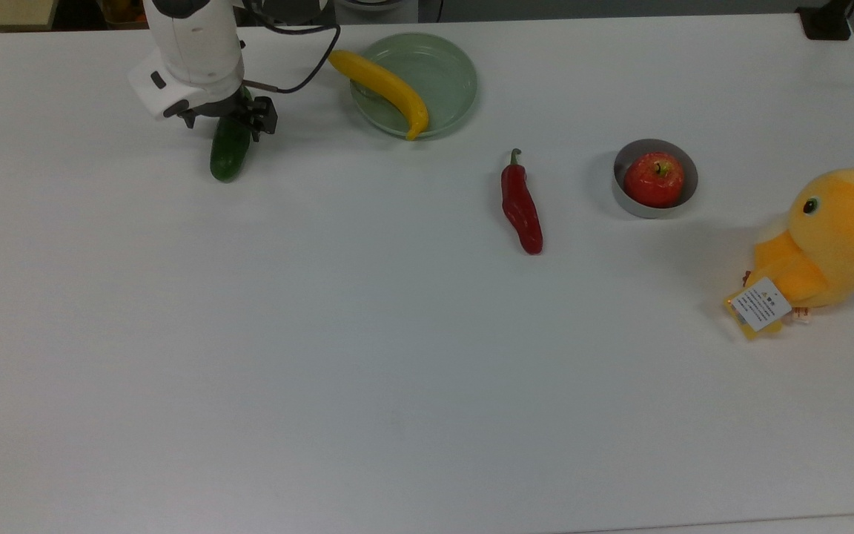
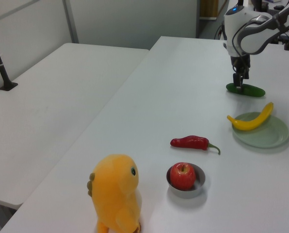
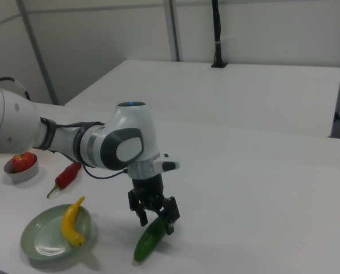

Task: Put the cucumber on the left side of the bowl
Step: 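Close the gripper around the middle of the cucumber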

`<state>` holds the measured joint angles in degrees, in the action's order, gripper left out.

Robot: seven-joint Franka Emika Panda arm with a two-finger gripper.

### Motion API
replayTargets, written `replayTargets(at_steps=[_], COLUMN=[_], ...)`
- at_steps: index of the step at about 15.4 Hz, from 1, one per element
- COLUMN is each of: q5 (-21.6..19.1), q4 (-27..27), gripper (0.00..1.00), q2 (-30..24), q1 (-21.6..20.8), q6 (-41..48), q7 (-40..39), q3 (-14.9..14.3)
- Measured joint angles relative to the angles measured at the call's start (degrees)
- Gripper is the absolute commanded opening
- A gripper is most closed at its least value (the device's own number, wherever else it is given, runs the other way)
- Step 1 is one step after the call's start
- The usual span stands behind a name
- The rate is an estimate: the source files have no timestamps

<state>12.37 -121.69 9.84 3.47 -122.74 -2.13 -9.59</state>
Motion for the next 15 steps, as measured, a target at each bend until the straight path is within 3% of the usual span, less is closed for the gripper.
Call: replayTargets(at_steps=[2, 4, 6, 15], q5=[0.0, 0.1, 0.2, 0.2], q4=[0.0, 0.0, 0.0, 0.4], gripper=[0.42, 0.17, 0.09, 0.08], q2=[0.8, 1.4, 1.6, 1.6], q1=[0.0, 0.0, -0.1, -0.1], q6=[-1.4, -2.2, -2.6, -4.9], q7=[0.0, 0.0, 0.0, 0.0], q3=[0.0, 0.2, 0.4, 0.5])
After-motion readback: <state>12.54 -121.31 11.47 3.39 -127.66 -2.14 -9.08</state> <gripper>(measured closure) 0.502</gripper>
